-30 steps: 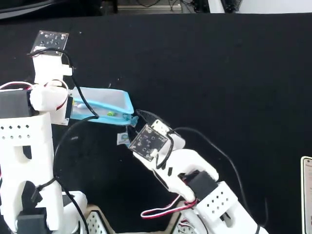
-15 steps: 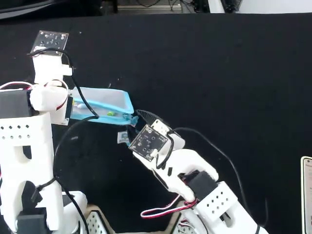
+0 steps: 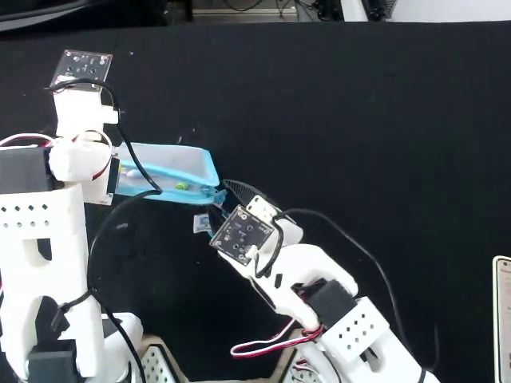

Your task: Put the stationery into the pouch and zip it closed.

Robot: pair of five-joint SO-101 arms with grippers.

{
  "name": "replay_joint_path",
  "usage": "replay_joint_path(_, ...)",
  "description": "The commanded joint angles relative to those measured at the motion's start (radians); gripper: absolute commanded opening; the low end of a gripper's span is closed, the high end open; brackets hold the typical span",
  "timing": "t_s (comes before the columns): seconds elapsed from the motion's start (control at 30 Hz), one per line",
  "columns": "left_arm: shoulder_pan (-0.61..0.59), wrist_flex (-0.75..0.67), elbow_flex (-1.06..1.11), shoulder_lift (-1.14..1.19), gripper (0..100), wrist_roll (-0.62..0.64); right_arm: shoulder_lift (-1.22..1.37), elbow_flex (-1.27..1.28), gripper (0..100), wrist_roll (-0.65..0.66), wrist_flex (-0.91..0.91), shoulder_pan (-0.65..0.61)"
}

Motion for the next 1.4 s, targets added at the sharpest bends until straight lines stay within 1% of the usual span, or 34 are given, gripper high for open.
replay_joint_path(0.0, -0.005, 0.008, -0.015, -0.012, 3, -0.002, -0.024, -0.015, 10.0, 0.011, -0.023, 0.005)
replay_joint_path(0.07, -0.005, 0.008, -0.015, -0.012, 3, -0.002, -0.025, -0.016, 5.5, 0.011, -0.023, 0.005)
replay_joint_path(0.13, -0.005, 0.008, -0.015, -0.012, 3, -0.002, -0.025, -0.016, 3.4, 0.008, -0.023, 0.005)
replay_joint_path(0.27, -0.005, 0.008, -0.015, -0.012, 3, -0.002, -0.035, -0.016, 3.3, 0.005, -0.017, 0.009)
replay_joint_path(0.47, -0.005, 0.008, -0.015, -0.012, 3, -0.002, -0.035, -0.082, 3.2, 0.003, 0.109, 0.003)
replay_joint_path(0.53, -0.005, 0.008, -0.015, -0.012, 3, -0.002, -0.027, -0.088, 3.4, 0.003, 0.121, 0.003)
replay_joint_path(0.7, -0.005, 0.008, -0.016, -0.012, 3, -0.002, -0.027, -0.087, 4.4, 0.003, 0.126, -0.048)
replay_joint_path(0.8, -0.005, 0.008, -0.016, -0.012, 3, -0.002, -0.025, -0.084, 10.4, 0.003, 0.121, -0.051)
replay_joint_path(0.87, -0.005, 0.008, -0.016, -0.012, 3, 0.000, -0.025, -0.084, 12.4, 0.003, 0.120, -0.051)
replay_joint_path(1.0, -0.004, 0.006, -0.019, -0.012, 3, 0.002, -0.025, -0.079, 12.3, 0.002, 0.100, -0.051)
replay_joint_path(1.07, -0.004, 0.002, -0.024, -0.012, 3, 0.029, -0.025, -0.062, 12.3, -0.020, 0.066, -0.051)
replay_joint_path(1.13, 0.019, 0.000, -0.024, -0.012, 3, 0.064, -0.025, -0.050, 12.3, -0.043, 0.038, -0.051)
replay_joint_path(1.27, 0.081, 0.000, -0.021, -0.012, 3, 0.069, -0.025, -0.053, 12.3, -0.054, 0.034, -0.049)
replay_joint_path(1.37, 0.084, 0.002, -0.022, -0.012, 3, 0.069, -0.025, -0.050, 12.3, -0.049, 0.034, -0.049)
